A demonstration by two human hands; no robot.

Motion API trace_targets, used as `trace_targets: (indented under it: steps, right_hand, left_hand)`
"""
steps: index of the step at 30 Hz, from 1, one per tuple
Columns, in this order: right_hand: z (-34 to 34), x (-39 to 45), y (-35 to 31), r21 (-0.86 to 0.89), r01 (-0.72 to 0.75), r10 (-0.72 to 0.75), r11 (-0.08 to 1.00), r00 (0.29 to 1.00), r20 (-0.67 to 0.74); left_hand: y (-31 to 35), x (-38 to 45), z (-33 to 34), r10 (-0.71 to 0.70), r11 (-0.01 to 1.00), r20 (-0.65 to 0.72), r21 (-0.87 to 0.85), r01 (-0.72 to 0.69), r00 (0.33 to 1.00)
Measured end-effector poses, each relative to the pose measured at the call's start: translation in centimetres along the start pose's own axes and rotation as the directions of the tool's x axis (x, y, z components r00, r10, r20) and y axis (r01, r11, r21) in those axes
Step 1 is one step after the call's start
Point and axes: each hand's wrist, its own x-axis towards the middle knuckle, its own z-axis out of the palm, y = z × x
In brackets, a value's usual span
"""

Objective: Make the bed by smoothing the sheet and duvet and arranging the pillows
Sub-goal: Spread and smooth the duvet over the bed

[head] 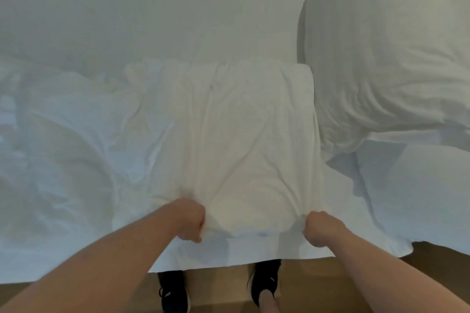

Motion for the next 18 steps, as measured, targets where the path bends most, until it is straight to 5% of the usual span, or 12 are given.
trace_targets:
  steps: [2,4,6,9,11,15,18]
  right_hand:
    - [-3.1,1.0,-1.2,0.09,0.014,-0.008,0.996,0.997,-0.071]
    - [-7.5,2.0,-2.3,0.33,0.106,0.006,0.938,0.947,-0.322]
    - [-12.3,3.0,-3.2,0.571,0.264,0.122,0.778,0.826,-0.55]
    - [-19.1,5.2,-3.7,0.637,0.404,0.27,0.657,0.663,-0.698]
    - [-22.2,6.7,-4.3,0.692,0.399,0.347,0.601,0.65,-0.676]
    - [-23.4,10.8,-5.6,0.835,0.332,0.383,0.438,0.772,-0.508]
    - [-23.3,12.5,-5.7,0.878,0.354,0.436,0.322,0.768,-0.469]
  left_hand:
    - [1.4,0.8,-2.7,0.048,0.998,-0.059,0.035,-0.046,0.997]
    - [1.3,1.8,-6.4,0.054,0.994,-0.277,-0.078,-0.078,0.959]
    - [-0.1,2.4,-10.6,-0.03,0.968,-0.566,-0.222,-0.117,0.824]
    - [-3.1,2.8,-15.7,-0.22,0.92,-0.793,-0.362,-0.148,0.568]
    - [-4.9,3.1,-18.2,-0.327,0.902,-0.805,-0.422,-0.09,0.495]
    - [-6.9,4.4,-20.4,-0.444,0.893,-0.77,-0.422,0.156,0.458]
    - [-7.5,5.3,-20.1,-0.531,0.841,-0.733,-0.518,0.156,0.425]
